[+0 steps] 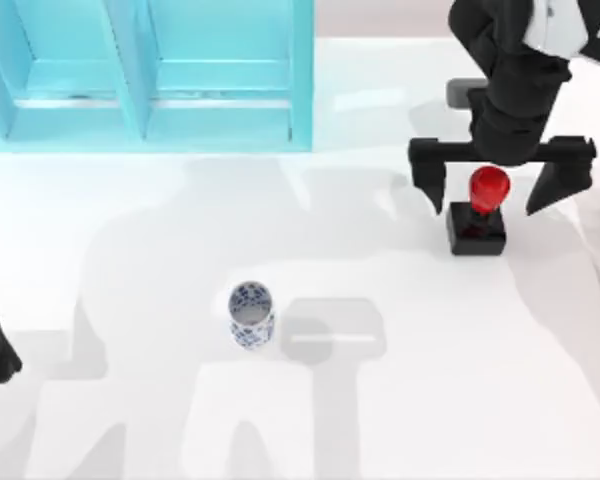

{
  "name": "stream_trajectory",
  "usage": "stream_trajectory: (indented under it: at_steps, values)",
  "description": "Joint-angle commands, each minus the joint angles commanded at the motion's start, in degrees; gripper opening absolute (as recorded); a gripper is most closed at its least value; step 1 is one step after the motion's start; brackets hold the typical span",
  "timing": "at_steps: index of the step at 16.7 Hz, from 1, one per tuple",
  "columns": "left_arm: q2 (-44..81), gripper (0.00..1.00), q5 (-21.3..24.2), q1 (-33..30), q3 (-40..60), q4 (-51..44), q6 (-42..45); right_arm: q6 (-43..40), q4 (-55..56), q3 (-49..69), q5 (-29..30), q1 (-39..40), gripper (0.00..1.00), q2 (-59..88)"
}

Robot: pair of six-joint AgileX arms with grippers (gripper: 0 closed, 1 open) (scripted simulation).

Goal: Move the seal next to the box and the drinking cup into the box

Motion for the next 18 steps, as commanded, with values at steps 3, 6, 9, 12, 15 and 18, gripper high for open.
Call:
stream_trajectory:
  at_steps: [3, 6, 9, 12, 15, 18]
  values:
    - [0.0, 1.00, 0.0, 0.0, 0.0, 0.0, 0.0, 0.0, 0.5, -0.5, 0.0, 0.0, 1.00, 0.0]
    - [0.0, 1.00, 0.0, 0.0, 0.0, 0.0, 0.0, 0.0, 0.5, -0.5, 0.0, 0.0, 0.85, 0.0]
    - [0.0, 1.00, 0.0, 0.0, 0.0, 0.0, 0.0, 0.0, 0.5, -0.5, 0.0, 0.0, 0.62, 0.0]
    - [0.0, 1.00, 0.0, 0.0, 0.0, 0.0, 0.0, 0.0, 0.5, -0.5, 0.0, 0.0, 0.40, 0.0]
    - [0.0, 1.00, 0.0, 0.0, 0.0, 0.0, 0.0, 0.0, 0.5, -0.5, 0.0, 0.0, 0.17, 0.0]
    - [0.0, 1.00, 0.0, 0.0, 0.0, 0.0, 0.0, 0.0, 0.5, -0.5, 0.0, 0.0, 0.00, 0.0]
